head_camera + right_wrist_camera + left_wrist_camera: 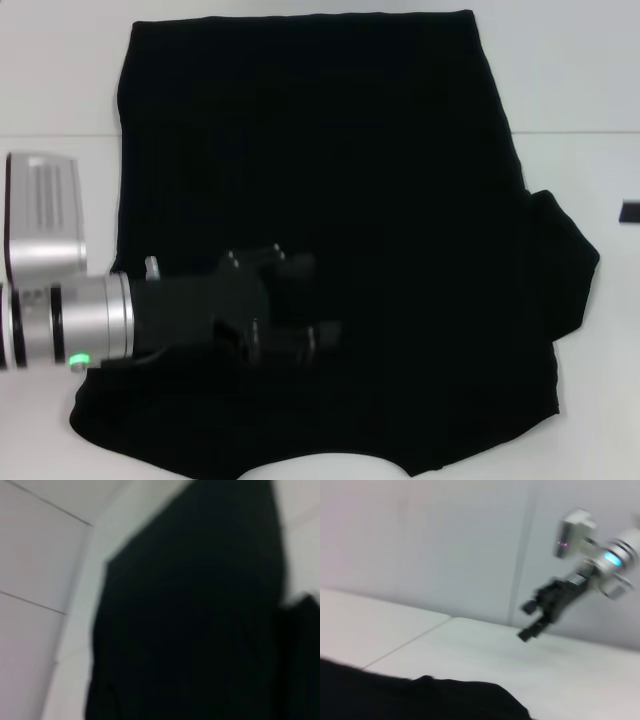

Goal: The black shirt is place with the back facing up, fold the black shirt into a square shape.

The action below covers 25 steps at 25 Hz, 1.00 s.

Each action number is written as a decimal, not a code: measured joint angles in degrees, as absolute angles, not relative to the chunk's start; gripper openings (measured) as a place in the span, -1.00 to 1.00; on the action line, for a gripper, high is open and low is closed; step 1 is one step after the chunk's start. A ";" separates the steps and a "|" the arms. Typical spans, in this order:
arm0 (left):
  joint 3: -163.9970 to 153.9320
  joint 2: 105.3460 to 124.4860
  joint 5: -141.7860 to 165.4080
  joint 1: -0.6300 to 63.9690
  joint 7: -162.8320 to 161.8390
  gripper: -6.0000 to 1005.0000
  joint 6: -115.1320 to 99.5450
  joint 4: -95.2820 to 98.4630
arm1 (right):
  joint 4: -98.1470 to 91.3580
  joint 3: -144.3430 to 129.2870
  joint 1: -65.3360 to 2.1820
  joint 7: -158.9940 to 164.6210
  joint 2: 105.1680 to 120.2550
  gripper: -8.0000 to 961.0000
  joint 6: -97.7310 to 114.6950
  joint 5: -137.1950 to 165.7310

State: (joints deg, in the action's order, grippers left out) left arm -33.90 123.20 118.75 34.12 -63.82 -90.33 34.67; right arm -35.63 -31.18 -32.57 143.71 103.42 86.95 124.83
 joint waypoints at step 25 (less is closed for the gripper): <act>-34.57 123.99 116.66 32.81 -60.65 0.71 -91.77 35.98 | -30.50 -34.80 -41.11 150.33 106.79 0.79 73.15 142.74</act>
